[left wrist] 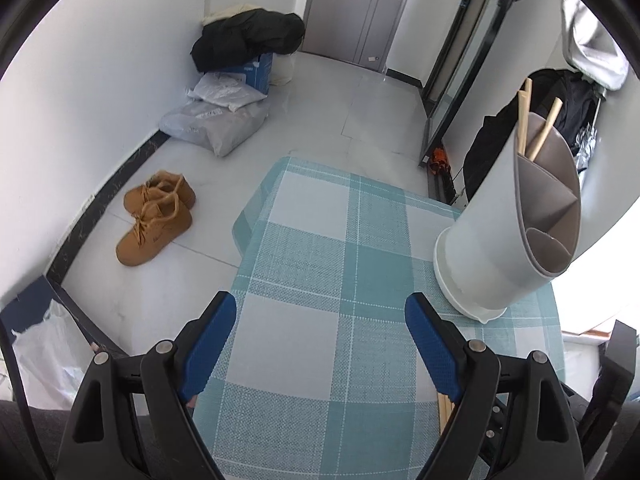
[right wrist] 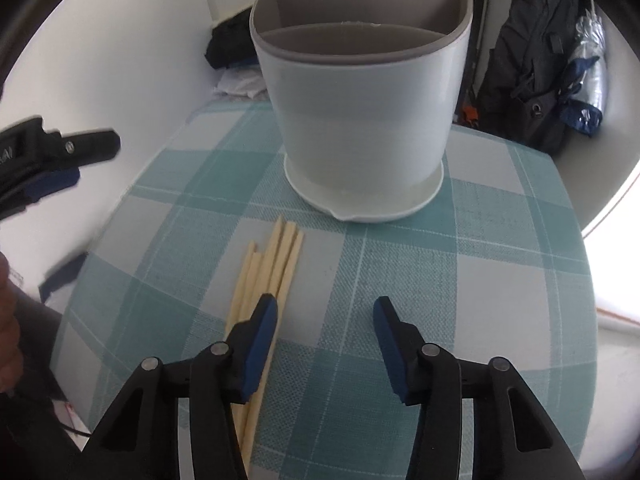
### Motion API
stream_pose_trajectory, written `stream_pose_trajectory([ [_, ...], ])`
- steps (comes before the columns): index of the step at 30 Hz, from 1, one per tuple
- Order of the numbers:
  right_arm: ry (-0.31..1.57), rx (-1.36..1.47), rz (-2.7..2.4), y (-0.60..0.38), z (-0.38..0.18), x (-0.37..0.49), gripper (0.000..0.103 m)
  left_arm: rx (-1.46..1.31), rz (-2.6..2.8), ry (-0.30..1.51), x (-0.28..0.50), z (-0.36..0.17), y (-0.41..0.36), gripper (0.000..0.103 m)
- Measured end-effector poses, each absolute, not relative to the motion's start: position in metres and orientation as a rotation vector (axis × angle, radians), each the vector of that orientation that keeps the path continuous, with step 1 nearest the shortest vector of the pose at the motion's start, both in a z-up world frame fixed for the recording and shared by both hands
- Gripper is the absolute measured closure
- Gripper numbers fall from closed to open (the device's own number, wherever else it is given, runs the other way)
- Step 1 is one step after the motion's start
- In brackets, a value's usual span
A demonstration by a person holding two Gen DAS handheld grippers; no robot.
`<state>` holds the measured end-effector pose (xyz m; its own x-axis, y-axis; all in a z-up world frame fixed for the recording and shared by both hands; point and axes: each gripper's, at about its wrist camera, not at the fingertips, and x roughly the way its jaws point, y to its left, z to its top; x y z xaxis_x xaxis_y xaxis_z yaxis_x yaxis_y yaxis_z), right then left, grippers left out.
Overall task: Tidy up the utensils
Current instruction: 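Move both grippers back down to the chopstick bundle on the tablecloth, then close the right gripper on one chopstick from the bundle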
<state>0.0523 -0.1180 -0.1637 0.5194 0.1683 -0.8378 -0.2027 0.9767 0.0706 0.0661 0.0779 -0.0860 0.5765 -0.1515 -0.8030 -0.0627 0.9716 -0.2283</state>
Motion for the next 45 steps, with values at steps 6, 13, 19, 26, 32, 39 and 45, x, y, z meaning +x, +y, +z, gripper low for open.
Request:
stream_pose_trajectory([
  [6, 1.003, -0.114, 0.201, -0.107, -0.164, 0.053, 0.073, -0.260, -0.061, 0.974, 0.069, -0.088, 0.082, 0.020],
  [13, 0.986, -0.118, 0.249, -0.097, -0.160, 0.050, 0.077, -0.299, -0.063, 0.979, 0.071, -0.086, 0.089, 0.020],
  [19, 0.984, -0.160, 0.260, -0.088, -0.160, 0.048, 0.077, -0.327, -0.060, 1.005, 0.073, -0.090, 0.093, 0.020],
  [26, 1.007, -0.161, 0.256, -0.082, -0.158, 0.052, 0.077, -0.342, -0.056, 1.009, 0.074, -0.089, 0.096, 0.020],
  [32, 1.069, -0.198, 0.254, -0.073, -0.162, 0.068, 0.077, -0.354, -0.041, 1.005, 0.075, -0.089, 0.099, 0.020],
  [39, 1.076, -0.231, 0.296, -0.065, -0.157, 0.082, 0.096, -0.334, -0.030, 1.007, 0.074, -0.090, 0.099, 0.020],
  [45, 1.134, -0.239, 0.332, -0.077, -0.153, 0.074, 0.098, -0.348, -0.025, 1.017, 0.074, -0.090, 0.102, 0.020],
])
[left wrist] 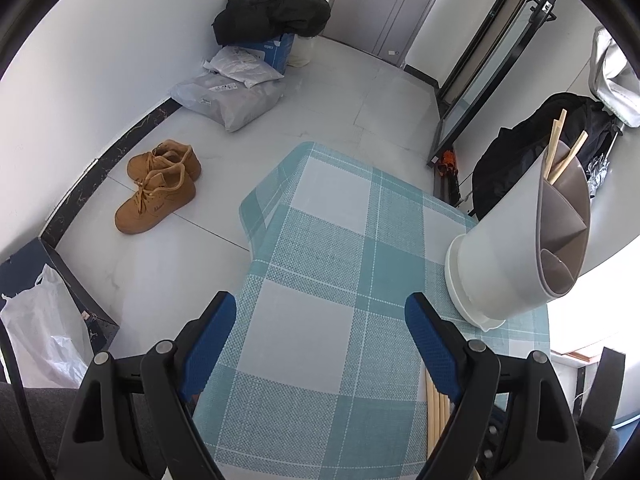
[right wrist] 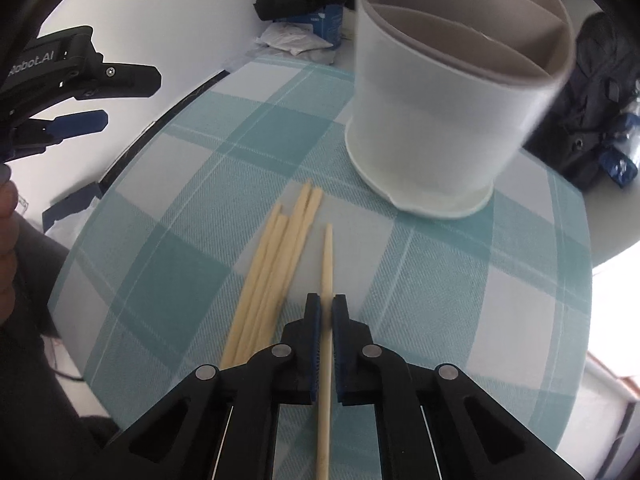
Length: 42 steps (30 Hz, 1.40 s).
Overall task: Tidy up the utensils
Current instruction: 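Close the right gripper on one chopstick from the bundle, then grasp a chopstick with the left gripper while the right gripper holds its chopstick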
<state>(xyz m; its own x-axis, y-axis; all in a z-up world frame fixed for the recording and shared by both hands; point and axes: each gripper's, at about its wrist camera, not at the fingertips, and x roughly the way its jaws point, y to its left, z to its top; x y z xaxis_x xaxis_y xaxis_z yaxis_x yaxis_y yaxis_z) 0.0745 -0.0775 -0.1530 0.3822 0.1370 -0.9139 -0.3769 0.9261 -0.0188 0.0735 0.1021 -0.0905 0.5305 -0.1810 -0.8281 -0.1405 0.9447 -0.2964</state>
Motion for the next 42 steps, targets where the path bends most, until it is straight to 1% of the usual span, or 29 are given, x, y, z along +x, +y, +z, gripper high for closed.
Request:
stream_pose_trajectory([
  [4, 1.177, -0.206, 0.342, -0.089, -0.152, 0.063, 0.098, -0.351, -0.026, 1.018, 0.075, -0.090, 0.100, 0.020],
  [8, 1.157, -0.237, 0.336, -0.083, -0.151, 0.067, 0.097, -0.331, -0.016, 1.014, 0.074, -0.090, 0.098, 0.020],
  [11, 1.143, -0.190, 0.346, -0.083, -0.151, 0.080, 0.096, -0.322, 0.001, 1.028, 0.074, -0.093, 0.100, 0.020],
  [12, 1.139, -0.180, 0.348, -0.082, -0.161, 0.074, 0.096, -0.319, 0.012, 1.033, 0.073, -0.094, 0.101, 0.020],
  [14, 1.129, -0.181, 0.341, -0.079, -0.163, 0.078, 0.095, -0.313, 0.021, 1.042, 0.072, -0.097, 0.103, 0.020],
  [15, 1.122, -0.190, 0.345, -0.077, -0.164, 0.077, 0.097, -0.311, 0.020, 1.047, 0.072, -0.099, 0.103, 0.020],
  [18, 1.103, -0.226, 0.350, -0.074, -0.166, 0.076, 0.099, -0.341, -0.050, 1.091, 0.073, -0.107, 0.097, 0.020],
  [24, 1.066, -0.007, 0.328, -0.107, -0.158, 0.080, 0.099, -0.252, -0.128, 1.165, 0.066, -0.117, 0.062, 0.020],
  [27, 1.000, 0.125, 0.312, -0.132, -0.141, 0.079, 0.099, -0.212, -0.177, 1.218, 0.062, -0.120, 0.044, 0.020],
  [31, 0.894, 0.311, 0.281, -0.167, -0.121, 0.074, 0.099, -0.128, -0.183, 1.227, 0.054, -0.118, 0.031, 0.020],
  [36, 0.823, 0.443, 0.266, -0.199, -0.108, 0.061, 0.099, -0.106, -0.183, 1.279, 0.047, -0.130, 0.023, 0.020],
  [42, 0.803, 0.479, 0.226, -0.207, -0.106, 0.061, 0.099, 0.001, -0.152, 1.281, 0.045, -0.134, 0.007, 0.020],
])
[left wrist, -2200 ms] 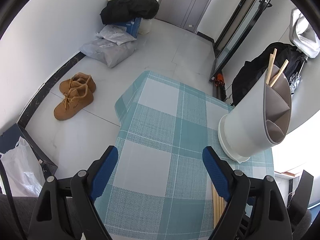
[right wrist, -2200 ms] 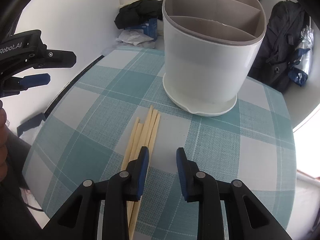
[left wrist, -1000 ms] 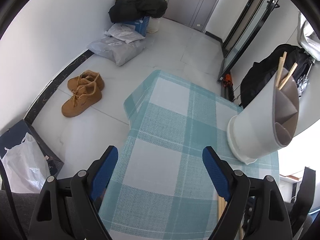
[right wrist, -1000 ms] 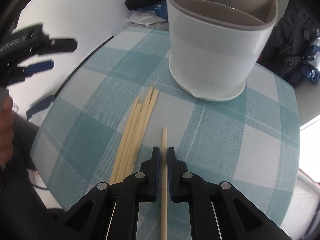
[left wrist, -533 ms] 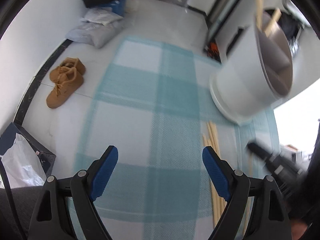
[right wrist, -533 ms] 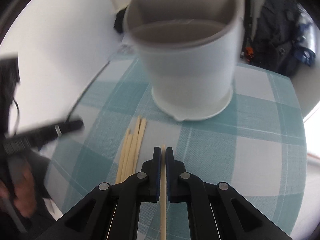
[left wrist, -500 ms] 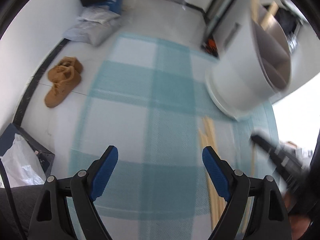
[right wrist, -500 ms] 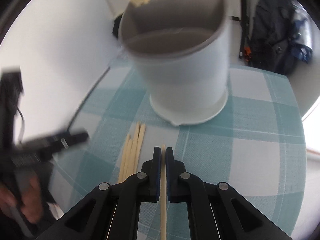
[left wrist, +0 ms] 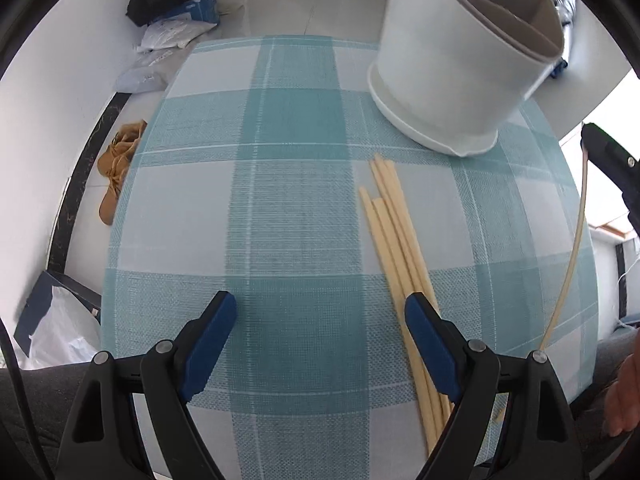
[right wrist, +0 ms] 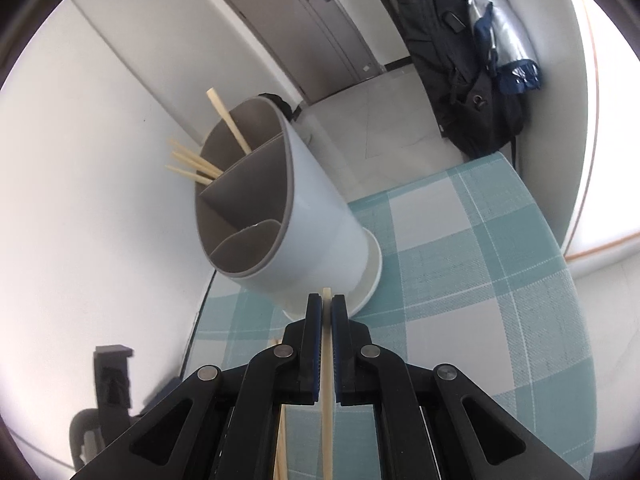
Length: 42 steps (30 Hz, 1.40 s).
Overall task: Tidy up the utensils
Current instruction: 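Grasp a chopstick with the left gripper while the right gripper holds its chopstick, then raise both held chopsticks above the holder opening, tips pointing down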
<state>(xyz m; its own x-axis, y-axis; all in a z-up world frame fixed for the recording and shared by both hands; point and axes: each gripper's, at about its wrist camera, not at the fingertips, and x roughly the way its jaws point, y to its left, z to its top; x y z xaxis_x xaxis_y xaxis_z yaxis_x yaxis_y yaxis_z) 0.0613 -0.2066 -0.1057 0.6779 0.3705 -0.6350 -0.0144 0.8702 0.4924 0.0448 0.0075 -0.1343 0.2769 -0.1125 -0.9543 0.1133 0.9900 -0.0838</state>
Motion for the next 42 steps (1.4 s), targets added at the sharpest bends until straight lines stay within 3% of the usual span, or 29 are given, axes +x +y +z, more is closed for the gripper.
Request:
stream_pose_trajectory([
  [17, 0.752, 0.393, 0.164, -0.219, -0.089, 0.044, 0.099, 0.029, -0.035, 1.326, 0.063, -0.143, 0.015, 0.020],
  [19, 0.750, 0.389, 0.168, -0.218, -0.089, 0.043, 0.099, 0.040, -0.047, 1.339, 0.071, -0.143, 0.012, 0.027],
  [25, 0.759, 0.385, 0.179, -0.216, -0.091, 0.041, 0.099, 0.044, -0.076, 1.337, 0.081, -0.136, -0.005, 0.071],
  [27, 0.754, 0.376, 0.177, -0.214, -0.090, 0.041, 0.099, 0.037, -0.076, 1.327, 0.085, -0.136, -0.006, 0.100],
  [35, 0.720, 0.325, 0.205, -0.206, -0.082, 0.033, 0.099, 0.006, -0.106, 1.265, 0.084, -0.132, -0.007, 0.102],
  [42, 0.671, 0.256, 0.215, -0.194, -0.072, 0.019, 0.099, -0.072, -0.177, 1.098, 0.067, -0.090, 0.002, 0.102],
])
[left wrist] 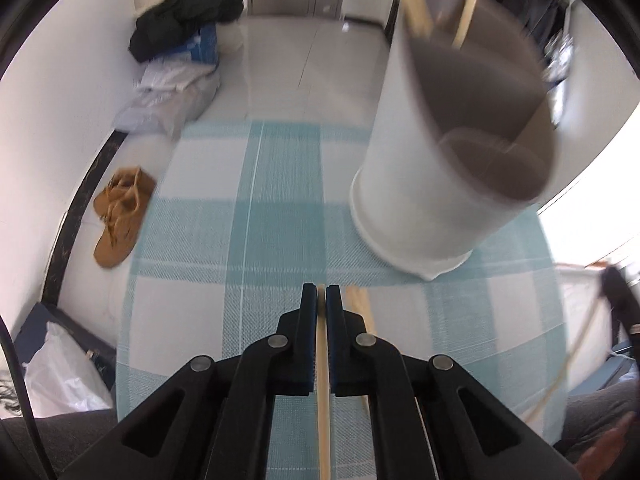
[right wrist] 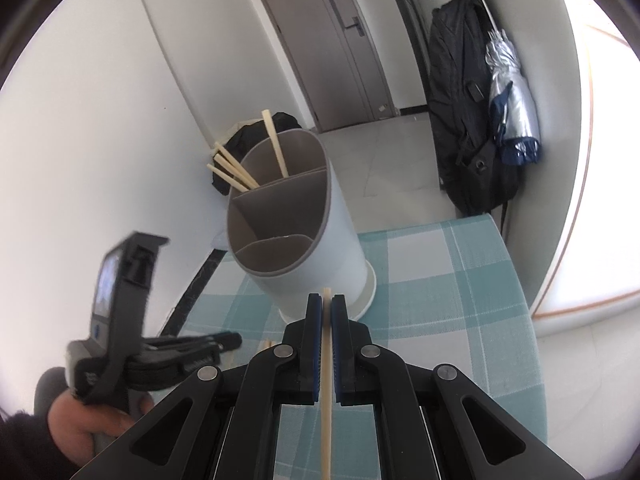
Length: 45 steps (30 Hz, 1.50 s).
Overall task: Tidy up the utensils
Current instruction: 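Raise both held chopsticks above the holder opening, tips pointing down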
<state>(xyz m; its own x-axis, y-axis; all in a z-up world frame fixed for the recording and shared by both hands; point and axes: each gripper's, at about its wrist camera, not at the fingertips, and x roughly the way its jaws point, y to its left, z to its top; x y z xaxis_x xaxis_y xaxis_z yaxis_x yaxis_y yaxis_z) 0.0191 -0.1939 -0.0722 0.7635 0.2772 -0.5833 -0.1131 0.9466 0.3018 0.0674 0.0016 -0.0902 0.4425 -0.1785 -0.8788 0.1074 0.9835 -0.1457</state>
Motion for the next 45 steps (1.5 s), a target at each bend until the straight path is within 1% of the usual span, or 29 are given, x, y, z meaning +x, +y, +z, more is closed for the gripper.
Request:
stream_pose_trajectory([
  [6, 0.615, 0.206, 0.233, -0.180, -0.062, 0.004, 0.099, -0.131, -0.239, 0.899, 0.038, -0.040, 0.007, 0.102],
  [9, 0.577, 0.182, 0.254, -0.174, -0.056, -0.004, 0.099, -0.161, -0.268, 0.862, 0.031, -0.026, 0.011, 0.103],
  [13, 0.521, 0.158, 0.260, -0.167, -0.048, -0.015, 0.099, -0.133, -0.292, 0.799, 0.025, -0.014, 0.009, 0.102],
  [22, 0.421, 0.108, 0.256, -0.158, -0.034, -0.032, 0.099, -0.089, -0.334, 0.733, 0.007, 0.002, 0.009, 0.102],
  [38, 0.379, 0.076, 0.238, -0.150, -0.030, -0.045, 0.099, -0.076, -0.354, 0.733, 0.002, 0.012, 0.003, 0.103],
  [45, 0.389, 0.121, 0.228, -0.160, -0.028, -0.039, 0.099, -0.064, -0.380, 0.737, 0.003, 0.019, -0.003, 0.103],
])
